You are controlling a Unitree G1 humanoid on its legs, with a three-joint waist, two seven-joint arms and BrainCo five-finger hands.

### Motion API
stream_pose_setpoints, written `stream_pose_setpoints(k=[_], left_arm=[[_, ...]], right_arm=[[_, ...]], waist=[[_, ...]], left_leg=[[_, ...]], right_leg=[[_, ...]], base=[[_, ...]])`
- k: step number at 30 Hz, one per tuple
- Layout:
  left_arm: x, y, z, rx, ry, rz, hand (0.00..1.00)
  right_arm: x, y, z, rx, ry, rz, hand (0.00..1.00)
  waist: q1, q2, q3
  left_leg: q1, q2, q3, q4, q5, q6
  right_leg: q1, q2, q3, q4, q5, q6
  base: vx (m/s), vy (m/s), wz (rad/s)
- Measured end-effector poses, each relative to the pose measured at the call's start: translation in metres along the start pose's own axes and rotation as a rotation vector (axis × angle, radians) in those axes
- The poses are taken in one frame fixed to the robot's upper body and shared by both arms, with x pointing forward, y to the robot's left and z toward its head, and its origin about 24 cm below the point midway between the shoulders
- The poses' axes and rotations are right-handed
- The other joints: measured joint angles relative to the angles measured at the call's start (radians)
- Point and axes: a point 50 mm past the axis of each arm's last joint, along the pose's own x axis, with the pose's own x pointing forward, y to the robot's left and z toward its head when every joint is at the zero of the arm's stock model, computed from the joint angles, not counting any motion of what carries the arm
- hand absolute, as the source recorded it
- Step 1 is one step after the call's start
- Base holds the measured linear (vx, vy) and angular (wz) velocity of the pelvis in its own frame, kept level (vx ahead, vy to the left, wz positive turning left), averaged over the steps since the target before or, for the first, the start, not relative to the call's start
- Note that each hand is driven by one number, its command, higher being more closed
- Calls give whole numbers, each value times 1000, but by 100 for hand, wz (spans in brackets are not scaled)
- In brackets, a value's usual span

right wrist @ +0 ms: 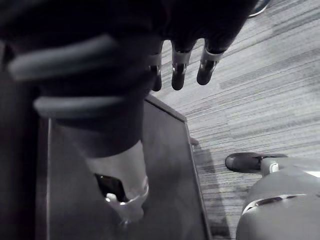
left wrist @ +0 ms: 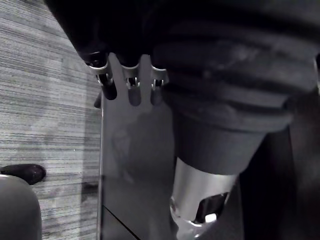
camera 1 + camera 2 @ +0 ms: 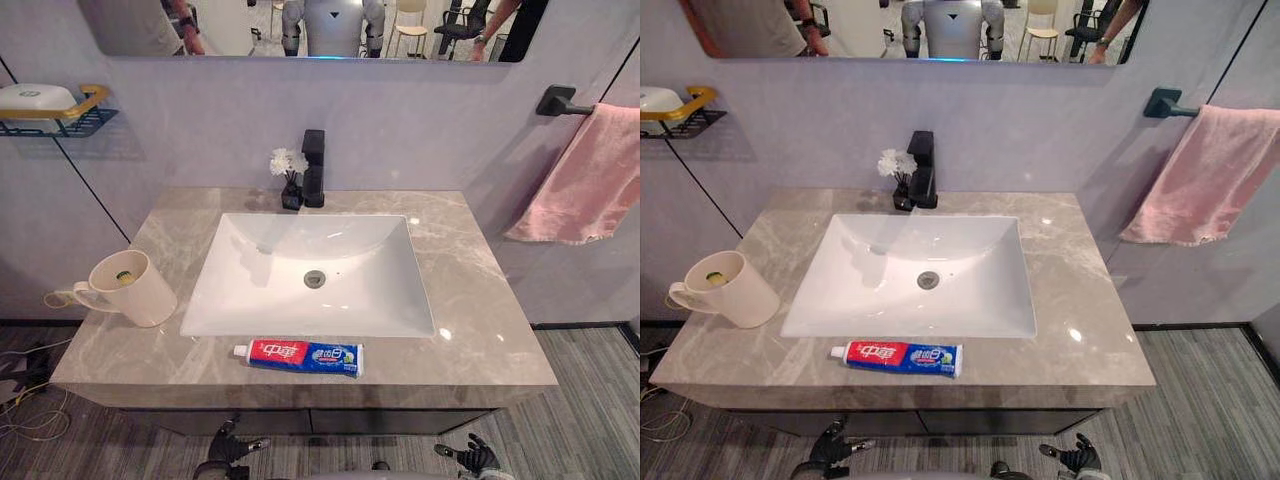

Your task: Organize washtable

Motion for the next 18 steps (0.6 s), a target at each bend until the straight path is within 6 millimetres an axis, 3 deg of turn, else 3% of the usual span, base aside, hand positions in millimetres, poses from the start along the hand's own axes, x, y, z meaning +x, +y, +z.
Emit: stream_pose_setpoints(k=[5, 6, 12, 16, 18], left_arm=[[-3, 20, -9, -95, 27, 101, 0], [-2, 35, -5, -140, 9, 157, 0], [-11, 109, 31, -248, -170, 400, 0], [-42, 148, 89, -272, -476, 554, 0], [-70, 162, 131, -218, -683, 654, 0]], right_arm=[[0, -7, -3, 33, 14, -27, 0], [0, -8, -3, 37, 13, -29, 0], [2, -16, 6, 36, -17, -47, 0], [1, -21, 3, 31, -12, -59, 0], [-2, -26, -5, 30, -1, -70, 0]], waist=[[7, 4, 0], [24, 7, 0], [30, 22, 6], [44, 23, 6], [61, 35, 0]], left_leg=[[0, -4, -42, -5, 7, -2], [0, -5, -54, -6, 8, -3], [0, -7, -89, -10, 11, 1], [-8, -10, -102, -9, 17, 5], [-15, -12, -119, -9, 17, 5]], right_leg=[[22, -7, -50, 0, -14, 7], [28, -8, -62, 0, -15, 6], [51, -11, -102, 0, -26, 7], [51, -15, -123, 0, -34, 11], [50, -18, -135, 0, -36, 12]], base=[[-23, -5, 30], [14, 6, 34], [28, 8, 20], [35, 18, 15], [24, 19, 17]])
